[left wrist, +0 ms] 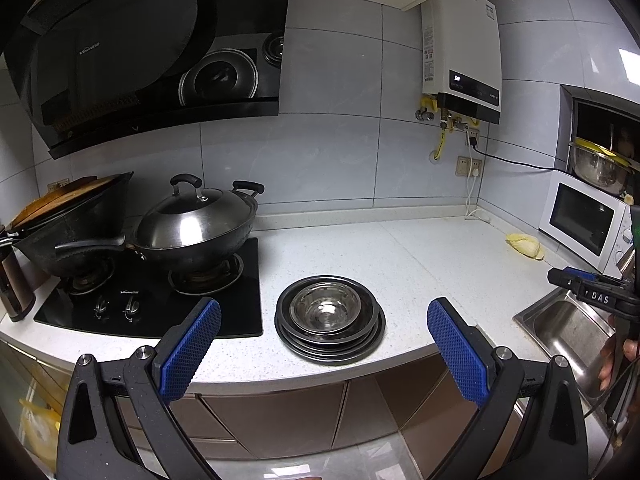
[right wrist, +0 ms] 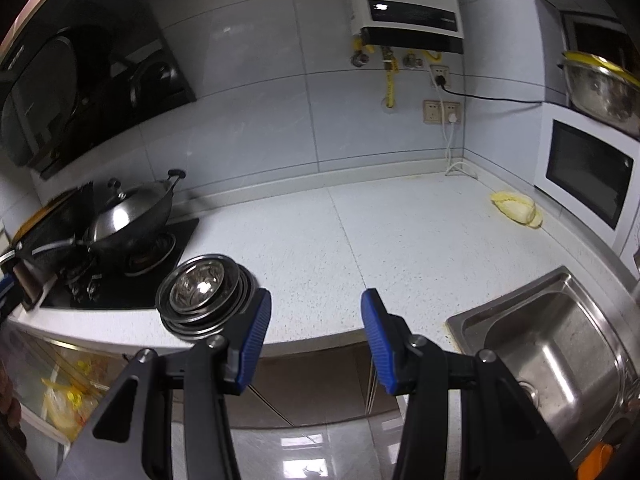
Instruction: Organize plates and bowls
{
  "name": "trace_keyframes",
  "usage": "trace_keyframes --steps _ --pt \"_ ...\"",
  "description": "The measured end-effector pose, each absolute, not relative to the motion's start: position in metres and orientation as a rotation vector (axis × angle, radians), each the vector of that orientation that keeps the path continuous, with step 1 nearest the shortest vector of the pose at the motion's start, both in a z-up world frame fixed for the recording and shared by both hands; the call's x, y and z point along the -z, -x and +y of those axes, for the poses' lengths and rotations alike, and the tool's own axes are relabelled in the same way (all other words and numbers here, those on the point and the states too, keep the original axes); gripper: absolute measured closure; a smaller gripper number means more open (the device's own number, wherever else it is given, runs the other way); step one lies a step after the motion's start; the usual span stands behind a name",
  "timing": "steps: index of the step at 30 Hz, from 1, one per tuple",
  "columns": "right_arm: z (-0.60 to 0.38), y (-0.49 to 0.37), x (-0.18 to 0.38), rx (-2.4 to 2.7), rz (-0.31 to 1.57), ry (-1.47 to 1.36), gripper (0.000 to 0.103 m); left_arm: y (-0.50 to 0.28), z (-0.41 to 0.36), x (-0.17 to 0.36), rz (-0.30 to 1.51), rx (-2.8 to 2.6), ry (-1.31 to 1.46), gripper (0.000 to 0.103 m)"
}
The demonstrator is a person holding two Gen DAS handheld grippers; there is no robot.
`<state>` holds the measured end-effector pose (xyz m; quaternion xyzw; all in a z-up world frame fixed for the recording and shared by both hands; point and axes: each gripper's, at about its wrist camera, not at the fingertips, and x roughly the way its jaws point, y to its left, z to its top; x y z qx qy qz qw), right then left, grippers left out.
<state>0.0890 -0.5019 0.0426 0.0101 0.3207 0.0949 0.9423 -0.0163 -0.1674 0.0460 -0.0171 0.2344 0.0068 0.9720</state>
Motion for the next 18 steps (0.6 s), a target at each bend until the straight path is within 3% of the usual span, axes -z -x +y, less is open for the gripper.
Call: trace_keyframes --steps 18 --pt "-0.492 -0.077 -0.047 -0.255 0.624 0.016 0.058 0.019 -0.169 -0.047 0.474 -0.014 0.044 0.002"
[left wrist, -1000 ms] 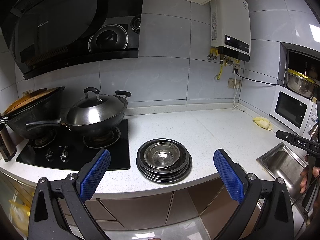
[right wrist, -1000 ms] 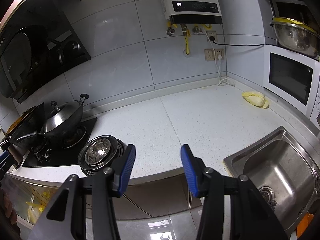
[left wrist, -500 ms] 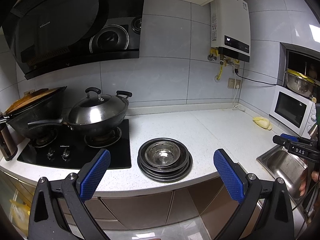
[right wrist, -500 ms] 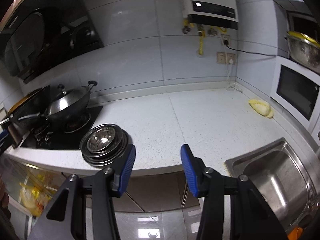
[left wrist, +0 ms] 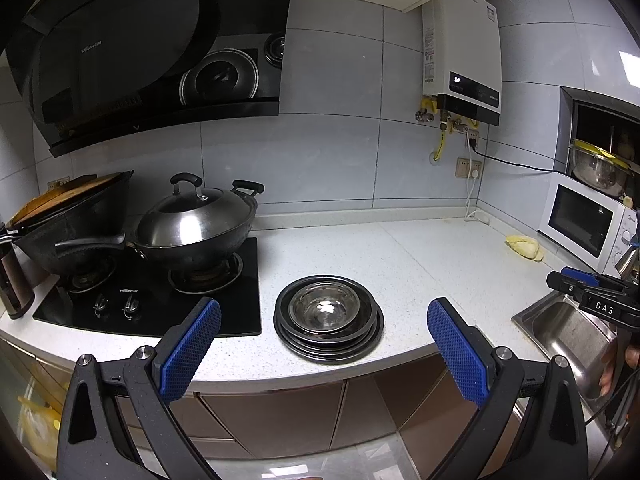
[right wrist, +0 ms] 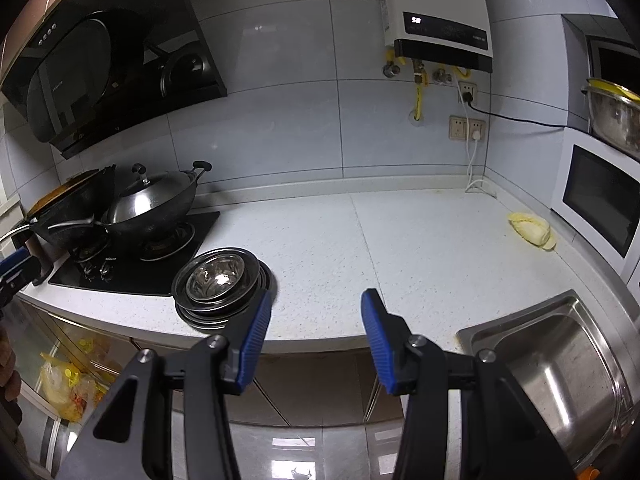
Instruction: Organize plates and bowls
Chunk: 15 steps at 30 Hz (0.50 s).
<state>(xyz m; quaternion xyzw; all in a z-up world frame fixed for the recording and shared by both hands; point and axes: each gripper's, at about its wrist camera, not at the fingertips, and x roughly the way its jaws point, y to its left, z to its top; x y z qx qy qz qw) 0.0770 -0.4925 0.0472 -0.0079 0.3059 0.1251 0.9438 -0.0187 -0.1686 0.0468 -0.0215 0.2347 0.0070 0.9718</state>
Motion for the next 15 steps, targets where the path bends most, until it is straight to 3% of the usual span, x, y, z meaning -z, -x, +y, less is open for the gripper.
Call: trace_keyframes --steps 15 --pt "-0.503 -0.078 -0.047 -0.215 0.631 0.024 0.058 0.009 -0.175 -0.043 0.487 0.026 0.034 0.002"
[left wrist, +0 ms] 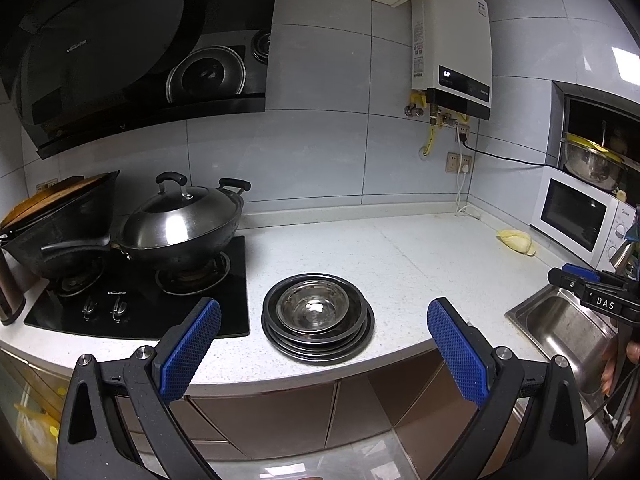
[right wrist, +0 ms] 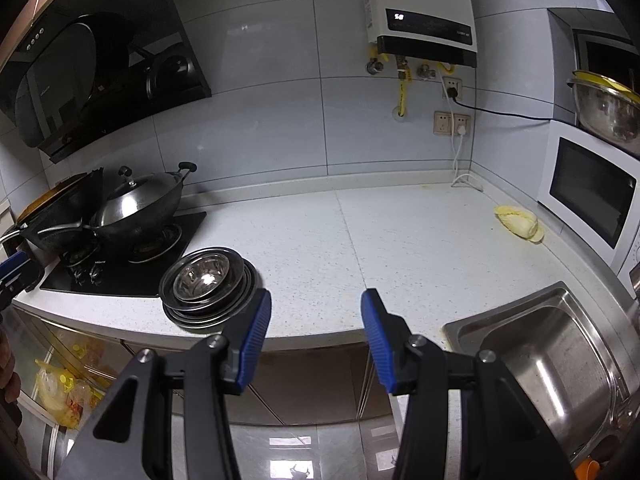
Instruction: Organize plates and bowls
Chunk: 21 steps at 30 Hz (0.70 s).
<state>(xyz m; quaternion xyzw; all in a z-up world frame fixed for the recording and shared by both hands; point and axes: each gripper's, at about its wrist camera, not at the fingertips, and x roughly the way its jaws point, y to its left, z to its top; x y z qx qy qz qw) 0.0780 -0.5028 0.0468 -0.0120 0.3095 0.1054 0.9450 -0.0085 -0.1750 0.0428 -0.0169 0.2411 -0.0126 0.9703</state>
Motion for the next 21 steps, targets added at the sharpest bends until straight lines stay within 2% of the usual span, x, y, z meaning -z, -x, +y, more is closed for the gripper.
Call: trace_keyframes --steps 21 --pt "-0.487 -0.09 -0.038 -0.274 0.653 0.099 0.058 0.008 -0.169 -0.038 0.5 -0.016 0.044 0.002"
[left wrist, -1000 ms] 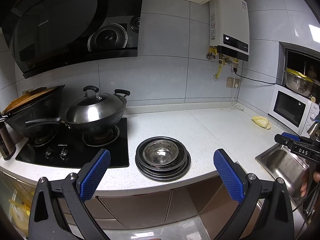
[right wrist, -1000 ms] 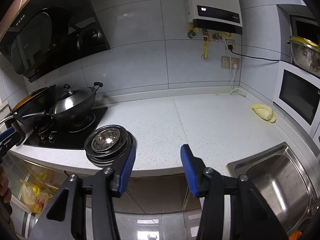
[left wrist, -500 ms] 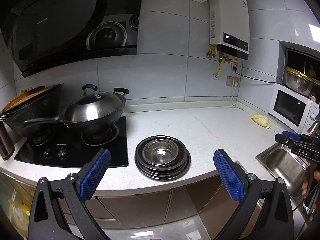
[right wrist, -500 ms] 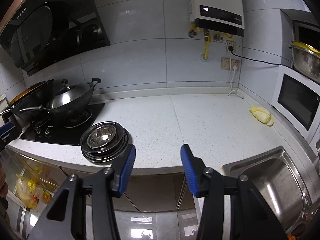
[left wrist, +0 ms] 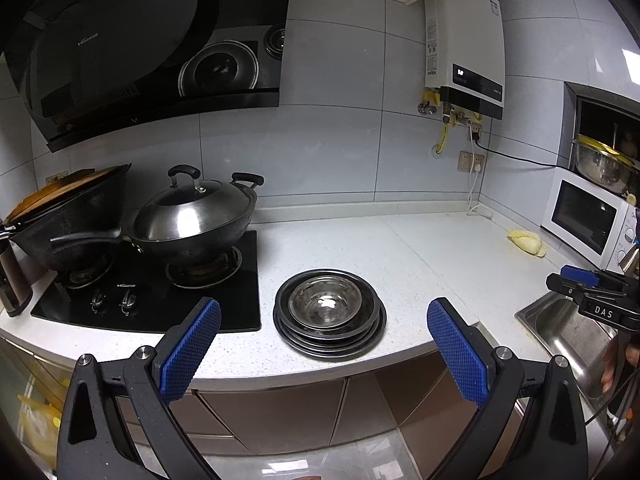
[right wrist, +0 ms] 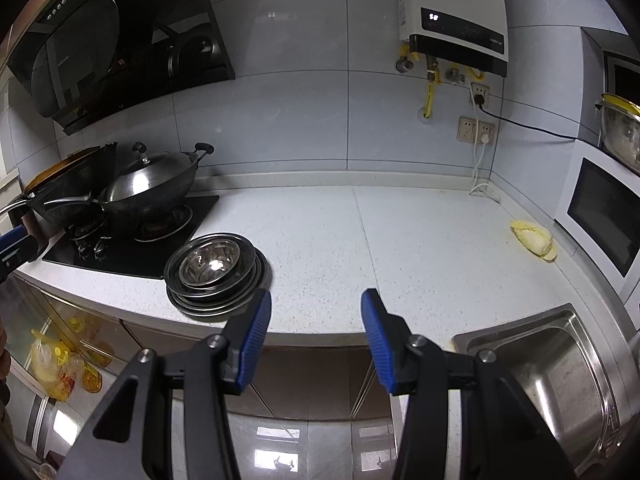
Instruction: Organize plates and bowls
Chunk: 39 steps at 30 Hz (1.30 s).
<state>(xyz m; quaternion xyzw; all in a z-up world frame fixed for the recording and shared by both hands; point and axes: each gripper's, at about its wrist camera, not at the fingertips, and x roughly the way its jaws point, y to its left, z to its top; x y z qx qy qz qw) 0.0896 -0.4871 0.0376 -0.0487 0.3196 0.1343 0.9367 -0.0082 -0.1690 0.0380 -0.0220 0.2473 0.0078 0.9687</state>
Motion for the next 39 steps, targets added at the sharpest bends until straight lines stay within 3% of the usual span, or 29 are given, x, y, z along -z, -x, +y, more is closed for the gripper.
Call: trace_keyframes --steps 10,13,14,39 --pt "-0.489 -0.094 -0.035 -0.283 0.631 0.091 0.057 0.003 -0.171 -0.036 0.507 -0.015 0.042 0.002" --pt "-0.486 -0.094 -0.035 -0.282 0.622 0.093 0.037 -0.001 -0.172 -0.035 0.511 -0.016 0.043 0.002" --pt "-0.486 -0.095 -0.035 -0.277 0.621 0.095 0.036 -0.002 -0.172 -0.035 0.511 -0.017 0.043 0.002" --pt "-0.482 -0.088 -0.042 -0.276 0.601 0.054 0.032 -0.014 -0.166 -0.033 0.524 0.031 0.05 0.002"
